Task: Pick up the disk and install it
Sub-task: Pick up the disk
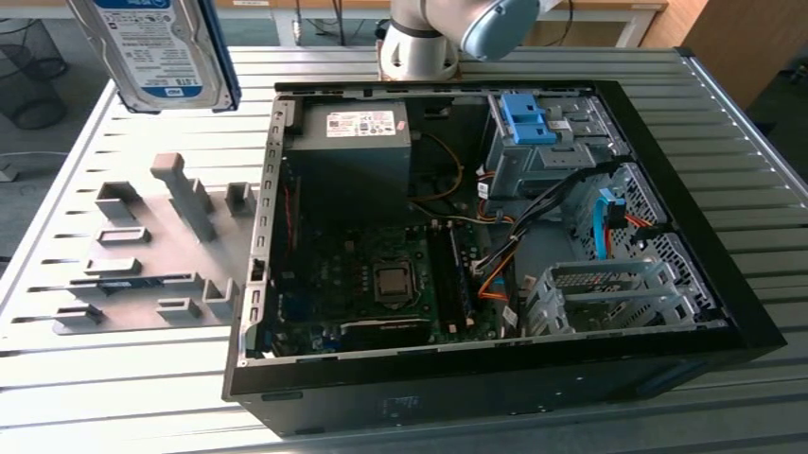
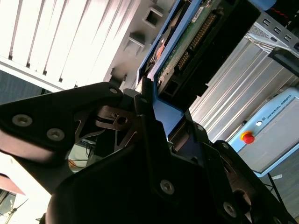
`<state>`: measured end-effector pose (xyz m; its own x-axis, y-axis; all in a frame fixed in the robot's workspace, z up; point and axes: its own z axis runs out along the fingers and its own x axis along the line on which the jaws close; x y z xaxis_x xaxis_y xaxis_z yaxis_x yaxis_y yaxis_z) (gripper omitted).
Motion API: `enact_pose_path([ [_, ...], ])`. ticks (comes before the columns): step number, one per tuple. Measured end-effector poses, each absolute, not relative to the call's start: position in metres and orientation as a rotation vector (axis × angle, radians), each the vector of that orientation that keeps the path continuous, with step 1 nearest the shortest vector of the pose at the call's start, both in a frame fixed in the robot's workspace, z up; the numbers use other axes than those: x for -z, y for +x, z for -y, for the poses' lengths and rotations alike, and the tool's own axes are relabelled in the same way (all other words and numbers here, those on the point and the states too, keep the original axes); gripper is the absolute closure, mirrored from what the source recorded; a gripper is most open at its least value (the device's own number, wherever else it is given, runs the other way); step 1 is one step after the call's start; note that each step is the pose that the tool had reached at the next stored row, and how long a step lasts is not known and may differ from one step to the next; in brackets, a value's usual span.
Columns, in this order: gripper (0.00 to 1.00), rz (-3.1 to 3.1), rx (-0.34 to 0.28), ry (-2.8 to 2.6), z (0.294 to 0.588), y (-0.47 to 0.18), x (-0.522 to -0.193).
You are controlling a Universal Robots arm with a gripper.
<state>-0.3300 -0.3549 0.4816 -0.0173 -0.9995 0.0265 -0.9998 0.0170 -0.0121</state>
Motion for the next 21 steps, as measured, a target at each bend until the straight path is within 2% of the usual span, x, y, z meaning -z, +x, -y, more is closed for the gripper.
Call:
enact_pose_path([
  [21,0.64,2.232,-0.043,2.194,0.361,-0.296,-0.482],
])
